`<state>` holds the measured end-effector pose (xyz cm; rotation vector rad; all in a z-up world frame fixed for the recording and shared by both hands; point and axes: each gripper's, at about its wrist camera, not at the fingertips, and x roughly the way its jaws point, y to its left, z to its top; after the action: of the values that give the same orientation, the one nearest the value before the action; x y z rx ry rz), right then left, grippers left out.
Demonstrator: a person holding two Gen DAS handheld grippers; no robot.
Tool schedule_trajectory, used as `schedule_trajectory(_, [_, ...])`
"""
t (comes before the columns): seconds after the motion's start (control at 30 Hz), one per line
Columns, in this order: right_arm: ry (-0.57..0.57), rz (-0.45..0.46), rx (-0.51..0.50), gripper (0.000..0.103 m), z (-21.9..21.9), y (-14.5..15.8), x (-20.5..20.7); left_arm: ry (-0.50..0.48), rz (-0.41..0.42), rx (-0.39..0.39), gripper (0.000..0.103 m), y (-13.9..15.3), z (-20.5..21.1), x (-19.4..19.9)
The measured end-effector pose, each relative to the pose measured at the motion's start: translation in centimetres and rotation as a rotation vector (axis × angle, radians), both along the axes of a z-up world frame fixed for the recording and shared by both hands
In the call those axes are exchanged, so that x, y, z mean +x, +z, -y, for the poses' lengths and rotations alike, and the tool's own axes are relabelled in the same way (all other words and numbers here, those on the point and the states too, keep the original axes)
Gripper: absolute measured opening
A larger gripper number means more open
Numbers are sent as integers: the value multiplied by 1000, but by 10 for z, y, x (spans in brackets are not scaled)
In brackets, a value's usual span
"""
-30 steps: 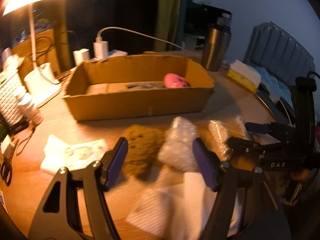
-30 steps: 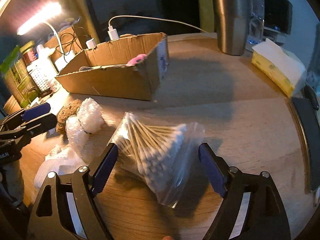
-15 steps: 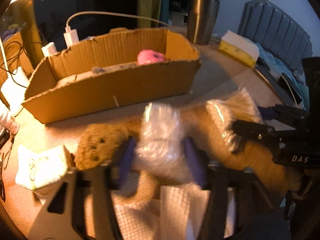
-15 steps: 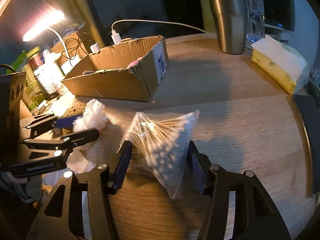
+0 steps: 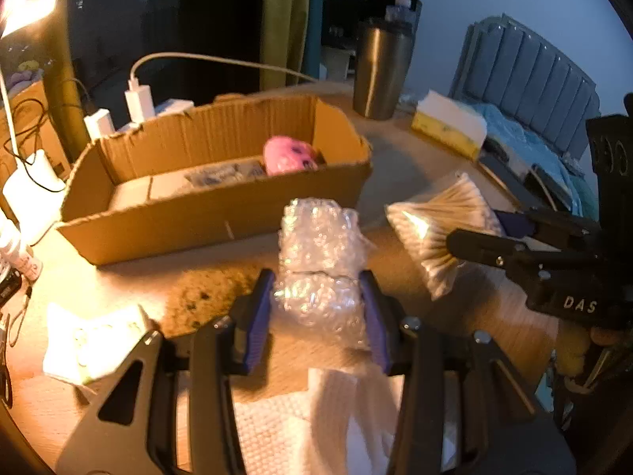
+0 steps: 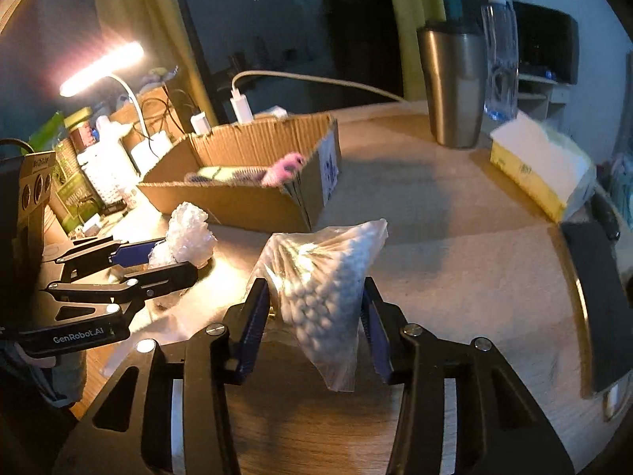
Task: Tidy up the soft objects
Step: 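Carry the swab bag with the right tool while the left tool drops the bubble wrap into the box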
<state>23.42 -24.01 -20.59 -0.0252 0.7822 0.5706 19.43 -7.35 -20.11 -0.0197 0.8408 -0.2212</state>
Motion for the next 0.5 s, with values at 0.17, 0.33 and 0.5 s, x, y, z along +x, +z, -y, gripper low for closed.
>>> schedule_trajectory(0.17, [12, 35, 2, 48, -12, 11, -2, 32, 42, -5, 44, 14, -13, -5])
schedule_trajectory(0.33, [29, 56, -14, 48, -29, 21, -5, 47, 77, -21, 44, 23, -28, -9])
schedule_trajectory(0.5, [41, 82, -30, 48, -47, 33, -6, 56, 115, -40, 44, 34, -43, -15])
